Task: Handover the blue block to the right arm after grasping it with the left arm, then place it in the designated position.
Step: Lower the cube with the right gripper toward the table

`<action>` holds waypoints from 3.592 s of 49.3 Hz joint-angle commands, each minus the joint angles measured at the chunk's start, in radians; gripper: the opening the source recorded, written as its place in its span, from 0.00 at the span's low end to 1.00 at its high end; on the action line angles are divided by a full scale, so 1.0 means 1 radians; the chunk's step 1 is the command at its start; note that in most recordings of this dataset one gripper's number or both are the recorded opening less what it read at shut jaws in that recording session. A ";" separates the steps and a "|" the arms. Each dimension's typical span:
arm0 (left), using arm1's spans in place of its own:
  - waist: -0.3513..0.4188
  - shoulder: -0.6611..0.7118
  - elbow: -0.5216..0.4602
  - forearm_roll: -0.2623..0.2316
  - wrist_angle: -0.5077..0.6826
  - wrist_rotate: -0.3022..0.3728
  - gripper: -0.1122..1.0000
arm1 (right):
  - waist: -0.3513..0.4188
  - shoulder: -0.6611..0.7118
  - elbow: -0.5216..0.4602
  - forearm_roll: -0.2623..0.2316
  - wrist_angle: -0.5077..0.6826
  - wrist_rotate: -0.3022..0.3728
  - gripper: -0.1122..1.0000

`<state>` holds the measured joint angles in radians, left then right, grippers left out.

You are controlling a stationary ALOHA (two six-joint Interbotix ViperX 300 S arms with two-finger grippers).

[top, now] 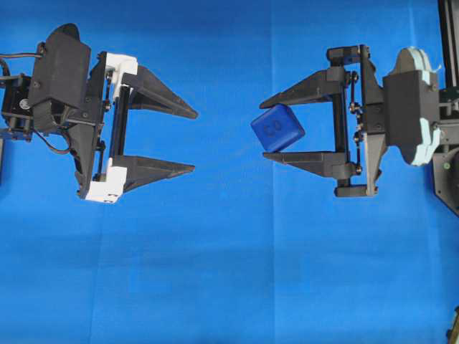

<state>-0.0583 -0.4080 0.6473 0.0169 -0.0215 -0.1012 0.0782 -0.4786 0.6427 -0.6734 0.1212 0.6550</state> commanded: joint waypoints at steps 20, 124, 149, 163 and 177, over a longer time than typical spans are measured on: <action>0.002 -0.012 -0.015 0.002 -0.008 0.000 0.94 | 0.002 -0.012 -0.034 0.003 -0.003 0.003 0.56; 0.002 -0.014 -0.017 0.002 -0.009 -0.002 0.94 | 0.089 0.126 -0.063 0.179 0.281 0.005 0.56; 0.002 -0.012 -0.017 0.002 -0.008 -0.003 0.94 | 0.063 0.431 -0.097 0.179 0.043 0.072 0.56; 0.002 -0.015 -0.014 0.002 -0.006 -0.002 0.94 | 0.023 0.626 -0.169 0.179 -0.057 0.091 0.56; 0.002 -0.015 -0.015 0.002 -0.005 0.000 0.94 | 0.018 0.762 -0.244 0.179 -0.060 0.097 0.56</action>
<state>-0.0583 -0.4065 0.6473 0.0169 -0.0215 -0.1028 0.0982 0.2761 0.4326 -0.4955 0.0690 0.7486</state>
